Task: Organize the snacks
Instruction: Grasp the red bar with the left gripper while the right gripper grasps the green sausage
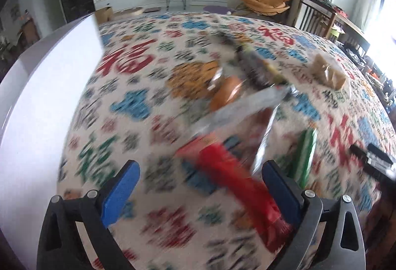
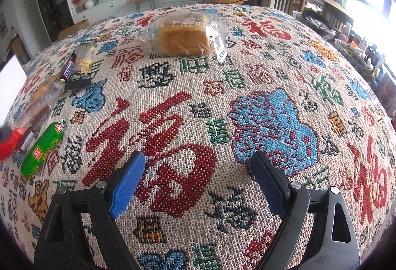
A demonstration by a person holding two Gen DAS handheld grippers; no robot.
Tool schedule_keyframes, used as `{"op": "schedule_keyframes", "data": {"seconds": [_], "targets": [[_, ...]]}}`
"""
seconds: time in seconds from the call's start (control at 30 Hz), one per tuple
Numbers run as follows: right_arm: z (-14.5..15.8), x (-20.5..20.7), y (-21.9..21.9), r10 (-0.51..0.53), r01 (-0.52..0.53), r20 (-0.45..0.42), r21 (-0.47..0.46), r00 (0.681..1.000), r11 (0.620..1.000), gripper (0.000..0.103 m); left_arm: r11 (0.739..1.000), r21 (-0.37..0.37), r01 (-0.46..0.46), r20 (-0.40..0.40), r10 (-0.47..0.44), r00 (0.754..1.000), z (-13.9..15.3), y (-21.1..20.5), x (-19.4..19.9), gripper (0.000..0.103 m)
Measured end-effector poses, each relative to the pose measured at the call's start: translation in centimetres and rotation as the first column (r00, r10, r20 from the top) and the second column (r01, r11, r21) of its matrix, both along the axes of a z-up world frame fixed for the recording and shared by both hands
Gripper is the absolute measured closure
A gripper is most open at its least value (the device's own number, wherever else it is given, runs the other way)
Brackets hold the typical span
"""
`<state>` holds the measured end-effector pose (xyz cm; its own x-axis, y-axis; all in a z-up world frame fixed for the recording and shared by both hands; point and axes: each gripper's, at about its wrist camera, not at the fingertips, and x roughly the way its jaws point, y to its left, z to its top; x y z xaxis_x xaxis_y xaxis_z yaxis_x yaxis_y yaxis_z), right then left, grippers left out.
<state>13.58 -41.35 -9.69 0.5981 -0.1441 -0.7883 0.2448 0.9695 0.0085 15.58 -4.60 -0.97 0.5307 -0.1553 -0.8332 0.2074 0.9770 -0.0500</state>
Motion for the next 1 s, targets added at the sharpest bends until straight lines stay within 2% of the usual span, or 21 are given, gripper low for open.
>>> {"op": "schedule_keyframes", "data": {"seconds": [0.07, 0.13, 0.2, 0.27, 0.33, 0.4, 0.43, 0.47, 0.5, 0.53, 0.6, 0.63, 0.7, 0.77, 0.8, 0.83, 0.87, 0.93, 1.0], "targets": [[0.0, 0.0, 0.0, 0.000, 0.000, -0.001, -0.002, 1.000, 1.000, 0.013, 0.999, 0.014, -0.030, -0.005, 0.030, 1.000, -0.5, 2.6, -1.3, 0.005], [0.0, 0.0, 0.0, 0.000, 0.000, -0.002, -0.004, 1.000, 1.000, 0.013, 1.000, -0.005, -0.027, -0.039, 0.027, 0.999, -1.0, 4.1, -1.6, 0.005], [0.0, 0.0, 0.0, 0.000, 0.000, -0.001, -0.003, 1.000, 1.000, 0.013, 1.000, -0.015, -0.006, -0.070, 0.005, 0.998, -1.4, 4.1, -1.4, 0.005], [0.0, 0.0, 0.0, 0.000, 0.000, -0.001, -0.002, 1.000, 1.000, 0.013, 0.999, -0.017, 0.046, -0.062, -0.047, 0.997, -1.2, 2.7, -1.3, 0.005], [0.0, 0.0, 0.0, 0.000, 0.000, -0.001, -0.002, 1.000, 1.000, 0.013, 0.993, 0.024, 0.116, -0.018, -0.115, 0.993, -0.8, 0.9, -1.2, 0.005], [0.0, 0.0, 0.0, 0.000, 0.000, -0.001, -0.003, 1.000, 1.000, 0.013, 0.975, 0.106, 0.194, 0.018, -0.197, 0.980, -0.7, -1.0, -0.8, 0.008], [0.0, 0.0, 0.0, 0.000, 0.000, -0.002, -0.002, 1.000, 1.000, 0.013, 0.966, 0.128, 0.224, 0.015, -0.228, 0.974, -0.9, -1.4, -0.7, 0.024], [0.0, 0.0, 0.0, 0.000, 0.000, -0.001, -0.001, 1.000, 1.000, 0.013, 0.958, 0.137, 0.252, -0.009, -0.253, 0.967, -1.3, -1.7, -0.6, 0.058], [0.0, 0.0, 0.0, 0.001, -0.001, -0.002, 0.000, 1.000, 1.000, 0.013, 0.953, 0.124, 0.275, -0.049, -0.271, 0.961, -2.0, -1.6, -0.4, 0.079], [0.1, 0.0, 0.1, 0.001, -0.001, -0.017, 0.005, 1.000, 1.000, 0.013, 0.953, 0.087, 0.290, -0.058, -0.285, 0.957, -2.2, -1.1, -0.5, 0.087], [0.8, -0.4, 0.6, -0.008, 0.013, -0.055, 0.097, 0.998, 0.995, 0.015, 0.961, 0.055, 0.272, -0.040, -0.270, 0.962, -2.0, 0.2, -1.2, 0.088], [1.6, -0.8, 1.4, 0.009, 0.000, -0.038, 0.231, 0.999, 0.973, 0.015, 0.967, 0.018, 0.255, -0.032, -0.254, 0.967, -1.9, 1.0, -1.7, 0.089], [2.5, -0.7, 3.7, 0.058, -0.042, -0.027, 0.409, 0.998, 0.911, 0.016, 0.977, -0.053, 0.207, -0.009, -0.207, 0.978, -1.4, 3.0, -3.0, 0.089], [2.6, 0.7, 6.9, 0.130, -0.080, -0.058, 0.524, 0.990, 0.848, 0.017, 0.980, -0.116, 0.162, 0.014, -0.161, 0.987, -0.8, 5.0, -4.5, 0.089], [2.5, 2.0, 8.9, 0.161, -0.085, -0.088, 0.559, 0.983, 0.825, 0.030, 0.979, -0.146, 0.141, 0.028, -0.138, 0.990, -0.3, 6.1, -5.4, 0.089], [2.2, 2.8, 10.0, 0.171, -0.076, -0.116, 0.567, 0.978, 0.820, 0.062, 0.977, -0.175, 0.118, 0.041, -0.112, 0.993, 0.2, 7.2, -6.2, 0.089], [1.7, 4.0, 11.3, 0.178, -0.054, -0.165, 0.567, 0.970, 0.822, 0.076, 0.975, -0.199, 0.103, 0.048, -0.095, 0.994, 0.6, 7.8, -6.8, 0.089], [0.9, 5.9, 12.9, 0.159, -0.010, -0.226, 0.544, 0.961, 0.839, 0.067, 0.967, -0.238, 0.090, 0.060, -0.078, 0.995, 1.3, 9.0, -7.9, 0.089], [1.0, 7.0, 13.9, 0.115, 0.016, -0.236, 0.490, 0.965, 0.872, 0.064, 0.964, -0.244, 0.102, 0.081, -0.085, 0.993, 1.9, 9.2, -8.9, 0.089]]}}
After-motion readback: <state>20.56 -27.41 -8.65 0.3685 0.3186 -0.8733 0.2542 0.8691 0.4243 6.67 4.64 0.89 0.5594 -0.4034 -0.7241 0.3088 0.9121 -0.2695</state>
